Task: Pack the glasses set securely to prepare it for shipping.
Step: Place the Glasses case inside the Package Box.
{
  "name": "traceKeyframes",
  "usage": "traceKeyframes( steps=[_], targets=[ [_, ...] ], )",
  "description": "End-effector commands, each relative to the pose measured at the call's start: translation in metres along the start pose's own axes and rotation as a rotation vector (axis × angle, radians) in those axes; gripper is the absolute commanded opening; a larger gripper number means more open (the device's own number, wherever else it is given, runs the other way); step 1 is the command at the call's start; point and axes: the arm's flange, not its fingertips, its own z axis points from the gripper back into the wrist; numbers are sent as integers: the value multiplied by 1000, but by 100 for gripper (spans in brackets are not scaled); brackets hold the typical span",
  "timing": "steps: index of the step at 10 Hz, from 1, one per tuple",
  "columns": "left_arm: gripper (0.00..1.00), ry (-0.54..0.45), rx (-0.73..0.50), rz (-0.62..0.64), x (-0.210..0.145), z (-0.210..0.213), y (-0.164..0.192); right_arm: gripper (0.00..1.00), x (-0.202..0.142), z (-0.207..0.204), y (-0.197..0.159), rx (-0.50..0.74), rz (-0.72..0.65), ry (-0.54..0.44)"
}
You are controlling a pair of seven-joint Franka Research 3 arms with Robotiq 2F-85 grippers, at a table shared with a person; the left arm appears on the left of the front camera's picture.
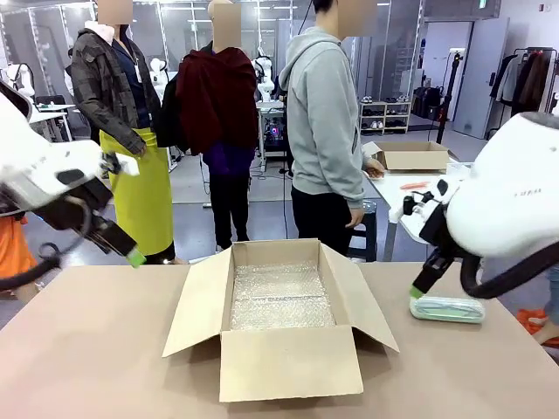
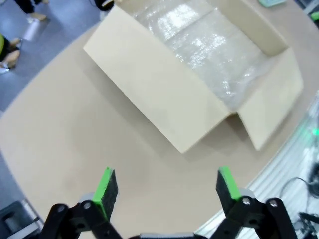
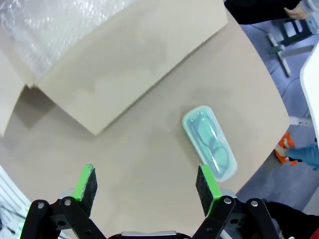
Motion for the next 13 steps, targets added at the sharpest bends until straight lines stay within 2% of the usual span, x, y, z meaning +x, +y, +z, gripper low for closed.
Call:
traceKeyframes(
  steps=[1, 3, 4, 7, 8, 9, 10, 11, 13],
  targets=[
    [100, -18, -38, -19, -14, 26, -1, 100, 0, 5, -25, 55, 96, 22],
    [100, 13, -52, 14, -17, 33, 1, 100, 5, 11, -35, 28, -2, -8],
    [100, -20, -14, -2, -9, 33, -4, 100, -4, 10, -24, 30, 55, 27],
    [100, -20, -14, -2, -9, 33, -4, 100, -1, 11, -31, 26, 37, 25],
    [100, -20, -14, -2, -9, 33, -4, 100, 8, 22, -29, 48, 127, 166],
    [100, -20, -14, -2, -9, 33, -4, 100, 9, 23, -40, 90, 243, 236],
    [100, -20, -14, -2, -9, 33, -4, 100, 5, 20, -61, 142, 363, 257],
    [100, -20, -14, -2, -9, 33, -4, 100, 2, 15, -80, 122, 348, 271],
    [100, -20, -14, -2, -9, 33, -4, 100, -5, -1, -103, 243, 582, 273]
  ],
)
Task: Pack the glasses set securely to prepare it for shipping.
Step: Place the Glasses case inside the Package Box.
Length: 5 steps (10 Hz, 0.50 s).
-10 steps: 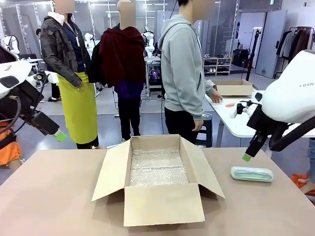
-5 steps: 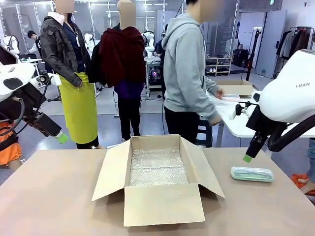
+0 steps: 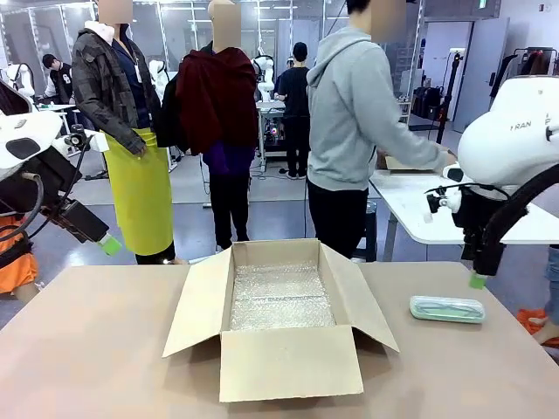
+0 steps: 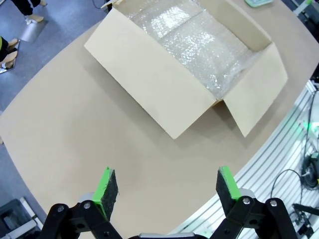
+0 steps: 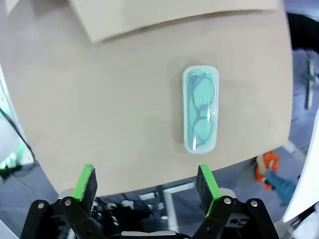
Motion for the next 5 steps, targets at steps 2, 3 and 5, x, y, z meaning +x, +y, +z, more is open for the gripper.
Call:
traceKeyframes(
  steps=[2, 3, 5],
  targets=[
    [100, -22, -6, -9, 2, 1, 2, 100, -16, -18, -24, 53, 247, -53],
    [100, -22, -6, -9, 2, 1, 2, 100, -16, -33, -26, 50, 257, -56],
    [100, -22, -6, -9, 2, 1, 2, 100, -14, -59, -35, 5, 240, -53]
  ],
)
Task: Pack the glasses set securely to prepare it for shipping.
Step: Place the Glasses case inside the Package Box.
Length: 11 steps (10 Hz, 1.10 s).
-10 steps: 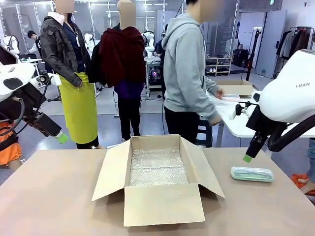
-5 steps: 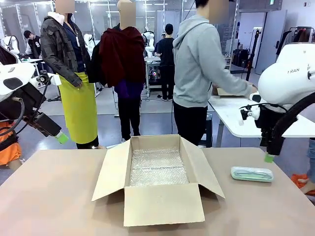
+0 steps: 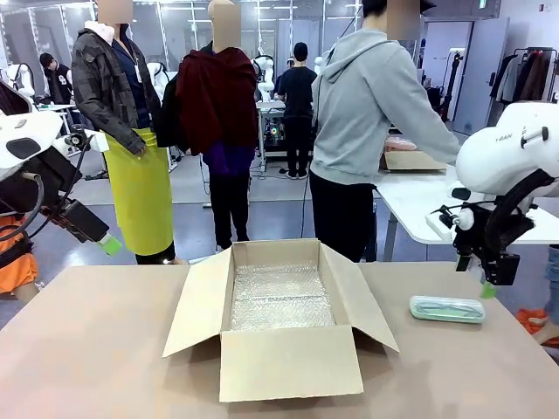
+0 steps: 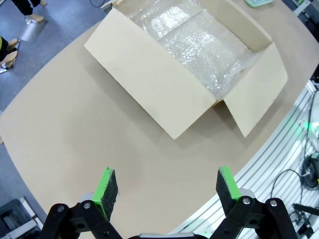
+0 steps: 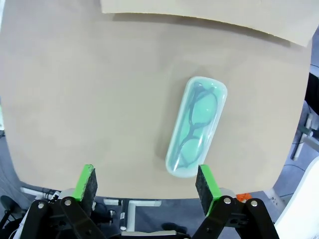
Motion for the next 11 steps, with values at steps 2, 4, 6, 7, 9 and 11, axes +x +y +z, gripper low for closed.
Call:
traceKeyframes(
  steps=[2, 4, 6, 7, 9, 11],
  targets=[
    [100, -22, -6, -9, 2, 1, 2, 100, -4, -30, -18, -32, -55, -17],
    [100, -22, -6, -9, 2, 1, 2, 100, -8, -54, -34, -65, -95, -9],
    [100, -22, -6, -9, 2, 1, 2, 100, -15, -68, -46, -64, -132, -27],
    [100, -22, -6, -9, 2, 1, 2, 100, -17, -74, -51, -66, -144, -38],
    [100, -22, -6, -9, 2, 1, 2, 100, -19, -85, -59, -80, -175, -40],
    [100, -22, -6, -9, 2, 1, 2, 100, -22, -98, -65, -63, -176, -55]
  ],
)
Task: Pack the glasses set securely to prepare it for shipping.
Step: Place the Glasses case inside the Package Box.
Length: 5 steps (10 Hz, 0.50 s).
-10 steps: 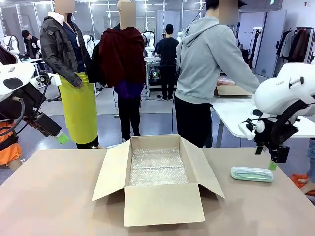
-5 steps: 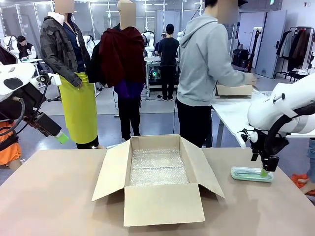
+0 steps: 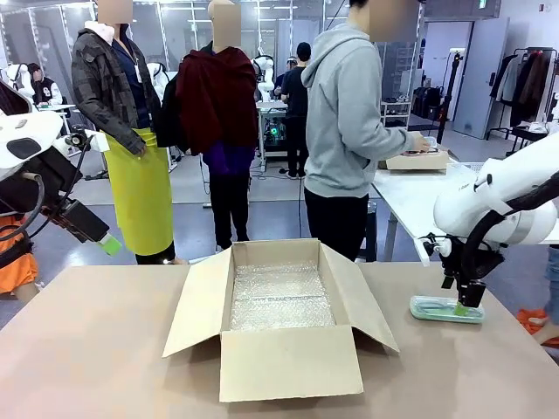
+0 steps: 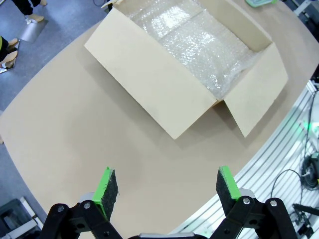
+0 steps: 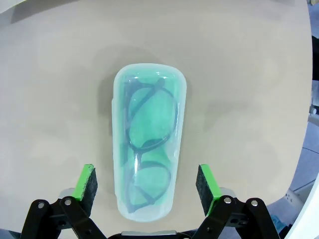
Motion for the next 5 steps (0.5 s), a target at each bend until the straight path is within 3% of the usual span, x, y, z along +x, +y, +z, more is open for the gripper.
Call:
traceKeyframes(
  steps=[1, 5],
  targets=[
    [100, -22, -7, -9, 2, 1, 2, 100, 1, -12, -10, 7, -24, -31],
    [100, -22, -7, -9, 2, 1, 2, 100, 2, -29, -14, 16, -36, -32]
  ],
)
